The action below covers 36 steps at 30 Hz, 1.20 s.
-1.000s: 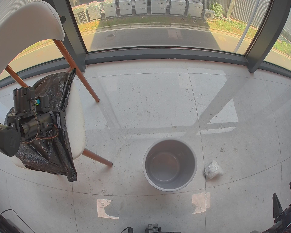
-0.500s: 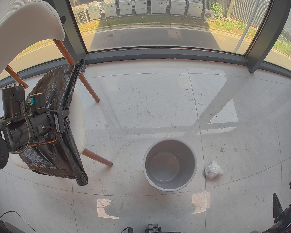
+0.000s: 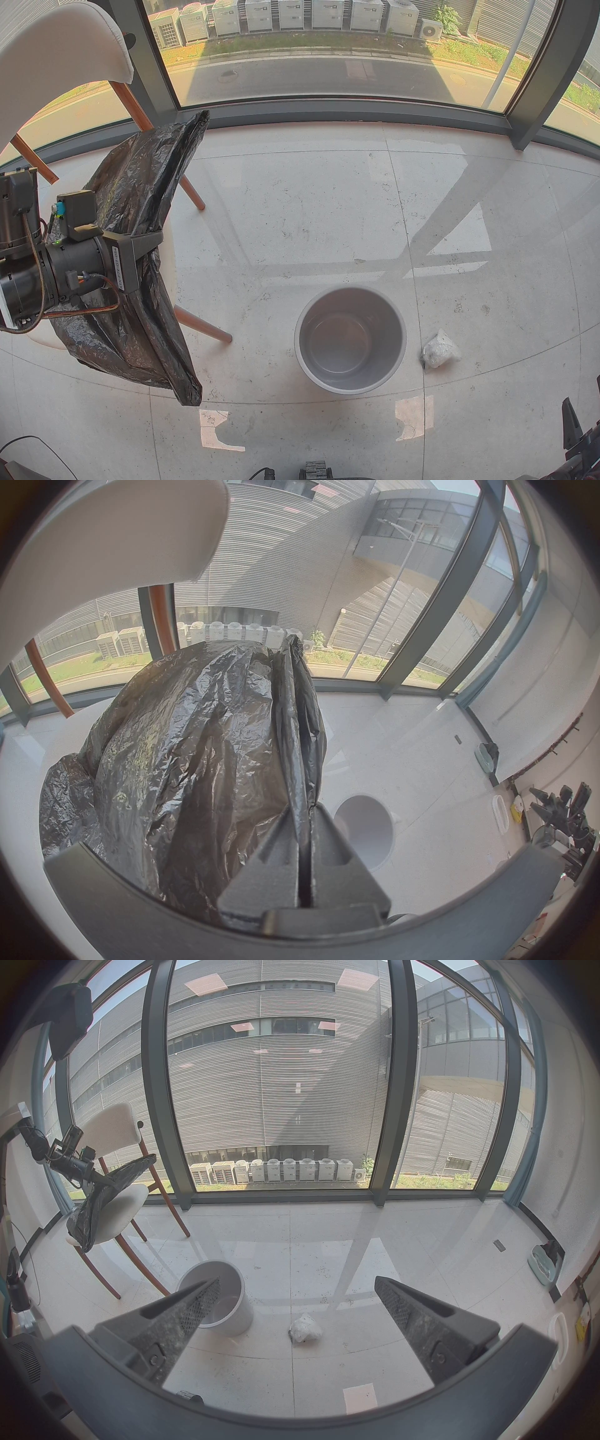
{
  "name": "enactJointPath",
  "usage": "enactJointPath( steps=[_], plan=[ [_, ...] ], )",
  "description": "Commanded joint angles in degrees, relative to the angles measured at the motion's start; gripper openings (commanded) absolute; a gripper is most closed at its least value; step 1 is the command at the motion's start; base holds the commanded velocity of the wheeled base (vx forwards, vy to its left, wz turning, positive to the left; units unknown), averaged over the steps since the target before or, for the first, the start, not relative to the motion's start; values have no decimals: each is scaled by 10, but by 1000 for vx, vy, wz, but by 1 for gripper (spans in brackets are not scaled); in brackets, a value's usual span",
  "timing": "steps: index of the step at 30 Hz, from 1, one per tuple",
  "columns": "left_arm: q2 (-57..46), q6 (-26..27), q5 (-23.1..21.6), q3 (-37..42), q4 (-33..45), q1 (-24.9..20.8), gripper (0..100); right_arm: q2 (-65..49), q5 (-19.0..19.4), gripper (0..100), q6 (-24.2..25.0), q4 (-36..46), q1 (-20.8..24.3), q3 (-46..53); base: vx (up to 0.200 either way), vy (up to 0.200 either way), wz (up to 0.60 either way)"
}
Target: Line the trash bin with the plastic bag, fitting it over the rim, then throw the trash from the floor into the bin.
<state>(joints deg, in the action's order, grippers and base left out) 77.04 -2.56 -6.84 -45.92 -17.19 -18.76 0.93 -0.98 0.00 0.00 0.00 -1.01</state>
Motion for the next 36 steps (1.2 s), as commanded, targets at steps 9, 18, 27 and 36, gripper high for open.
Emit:
enactJointPath(
  steps=[9,18,27,36],
  plan=[
    [-13,0,-56,-18,1,-25,0,-8,0,100,0,0,0,10,0,0,0],
    [-13,0,-101,-36,0,-33,0,-8,0,100,0,0,0,10,0,0,0],
    [-12,-1,-107,-29,-1,-88,0,-8,0,100,0,0,0,10,0,0,0],
    [-8,0,-111,-29,-2,-164,0,-8,0,100,0,0,0,10,0,0,0]
  ],
)
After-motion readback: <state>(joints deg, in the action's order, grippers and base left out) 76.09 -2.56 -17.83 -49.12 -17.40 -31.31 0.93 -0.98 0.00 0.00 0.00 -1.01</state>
